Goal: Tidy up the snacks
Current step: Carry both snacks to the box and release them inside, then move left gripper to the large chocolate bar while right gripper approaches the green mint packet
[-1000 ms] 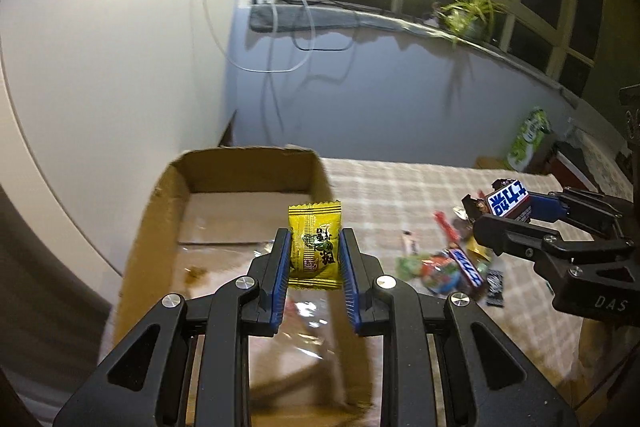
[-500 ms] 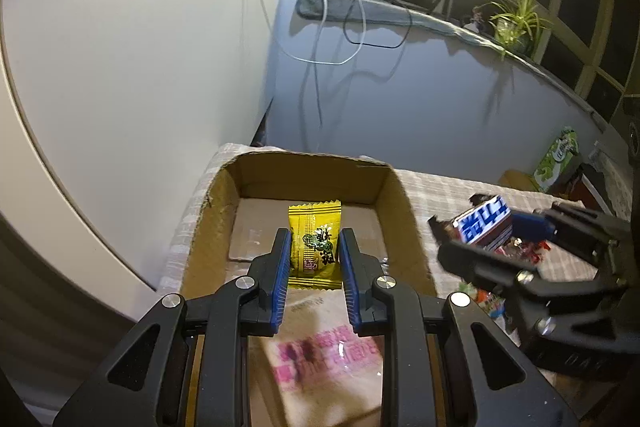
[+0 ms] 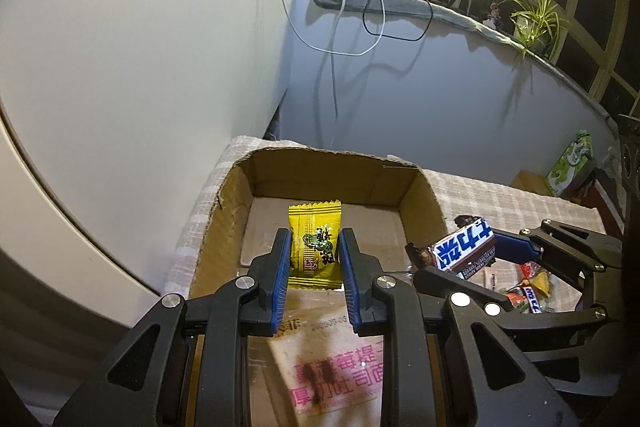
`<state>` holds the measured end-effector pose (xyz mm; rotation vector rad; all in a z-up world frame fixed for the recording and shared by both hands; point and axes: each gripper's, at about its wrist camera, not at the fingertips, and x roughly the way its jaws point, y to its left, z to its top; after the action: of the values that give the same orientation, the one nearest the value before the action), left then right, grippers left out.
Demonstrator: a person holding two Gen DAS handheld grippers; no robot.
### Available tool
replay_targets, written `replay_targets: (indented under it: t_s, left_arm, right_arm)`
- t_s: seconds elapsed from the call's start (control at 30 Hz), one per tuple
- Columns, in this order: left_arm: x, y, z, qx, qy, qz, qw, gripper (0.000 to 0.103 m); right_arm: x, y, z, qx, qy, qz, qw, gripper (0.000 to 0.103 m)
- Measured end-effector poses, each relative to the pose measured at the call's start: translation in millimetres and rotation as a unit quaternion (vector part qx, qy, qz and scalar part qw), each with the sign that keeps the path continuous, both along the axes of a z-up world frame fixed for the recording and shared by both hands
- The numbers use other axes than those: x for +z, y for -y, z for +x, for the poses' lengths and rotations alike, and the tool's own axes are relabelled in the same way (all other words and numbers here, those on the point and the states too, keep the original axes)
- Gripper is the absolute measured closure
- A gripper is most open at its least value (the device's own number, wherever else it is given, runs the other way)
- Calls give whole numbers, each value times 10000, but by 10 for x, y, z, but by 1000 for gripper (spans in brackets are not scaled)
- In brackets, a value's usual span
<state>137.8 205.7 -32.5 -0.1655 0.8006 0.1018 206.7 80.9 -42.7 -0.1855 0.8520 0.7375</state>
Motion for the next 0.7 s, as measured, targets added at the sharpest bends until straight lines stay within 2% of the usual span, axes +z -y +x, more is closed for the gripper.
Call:
replay_targets:
  t_s: [0.2, 0.3, 0.7]
  left_arm:
    - [7, -37, 4, 76, -10, 76, 9999, 79]
    - [20, -59, -1, 134, 3, 98, 9999, 68]
    - [206, 42, -171, 146, 240, 143, 9995, 68]
  right_arm:
    - [-2, 19, 12, -27, 33, 4, 10000, 42]
    - [30, 25, -2, 14, 71, 16, 10000, 42]
    - [253, 280, -142, -129, 295, 91, 9994, 41]
